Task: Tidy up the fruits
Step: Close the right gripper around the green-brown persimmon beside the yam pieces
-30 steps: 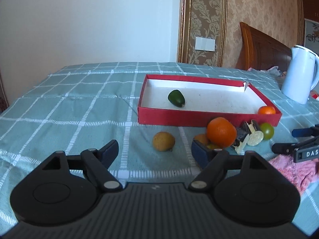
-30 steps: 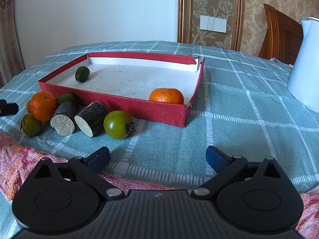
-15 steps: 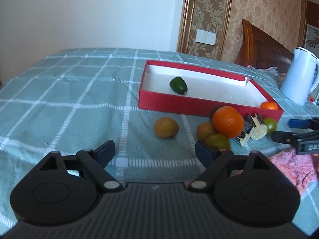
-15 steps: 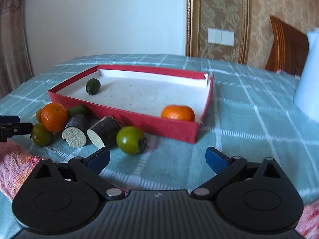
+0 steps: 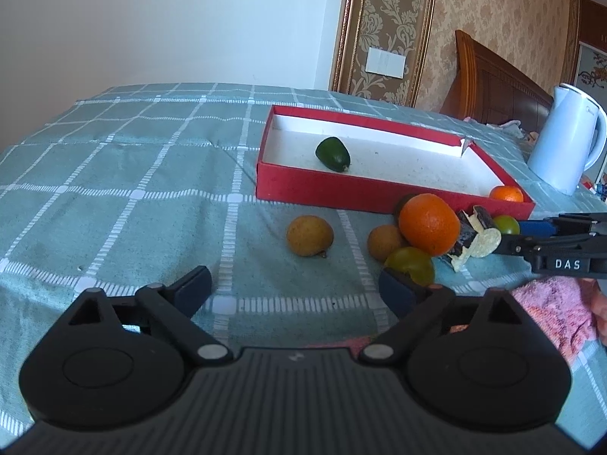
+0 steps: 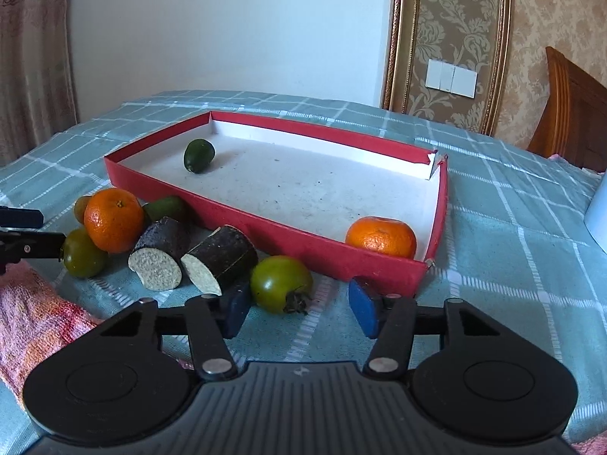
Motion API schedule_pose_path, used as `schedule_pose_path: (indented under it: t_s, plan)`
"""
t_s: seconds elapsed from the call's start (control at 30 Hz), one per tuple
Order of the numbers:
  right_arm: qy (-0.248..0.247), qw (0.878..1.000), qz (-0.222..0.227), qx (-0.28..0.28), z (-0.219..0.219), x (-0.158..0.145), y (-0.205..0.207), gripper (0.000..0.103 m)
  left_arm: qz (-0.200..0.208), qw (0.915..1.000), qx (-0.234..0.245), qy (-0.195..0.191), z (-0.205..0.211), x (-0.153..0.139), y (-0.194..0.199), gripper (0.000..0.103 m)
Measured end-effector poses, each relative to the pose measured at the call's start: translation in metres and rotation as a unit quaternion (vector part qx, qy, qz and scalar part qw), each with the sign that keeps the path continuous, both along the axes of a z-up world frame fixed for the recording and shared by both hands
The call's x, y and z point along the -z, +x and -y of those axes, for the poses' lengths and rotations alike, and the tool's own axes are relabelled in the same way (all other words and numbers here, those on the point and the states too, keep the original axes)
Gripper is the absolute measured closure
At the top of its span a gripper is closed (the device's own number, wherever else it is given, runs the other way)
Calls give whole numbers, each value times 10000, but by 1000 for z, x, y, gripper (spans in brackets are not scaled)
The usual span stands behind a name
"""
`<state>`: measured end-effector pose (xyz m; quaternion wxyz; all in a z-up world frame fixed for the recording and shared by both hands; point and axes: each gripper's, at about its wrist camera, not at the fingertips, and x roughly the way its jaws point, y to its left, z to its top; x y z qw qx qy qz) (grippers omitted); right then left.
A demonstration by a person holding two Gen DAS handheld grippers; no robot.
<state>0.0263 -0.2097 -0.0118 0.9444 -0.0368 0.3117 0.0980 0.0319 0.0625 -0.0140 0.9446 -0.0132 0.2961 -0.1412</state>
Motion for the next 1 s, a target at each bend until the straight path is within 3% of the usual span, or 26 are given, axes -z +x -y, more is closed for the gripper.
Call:
schedule_pose_path:
  t_s: [0.13,0.27,1.0]
  plan:
    - [8,10000,10,-71,-3,-1,-2,65,-25,10000,12,-28,-1,0,0,4]
    - [-17,10000,17,-41,-5,-1,-4,66,-63,9999,46,-85,-2,0,1,0]
    - [129,9997,30,210,0,-1,-11,70,-62,9999,37,-75,-2,1,2,0]
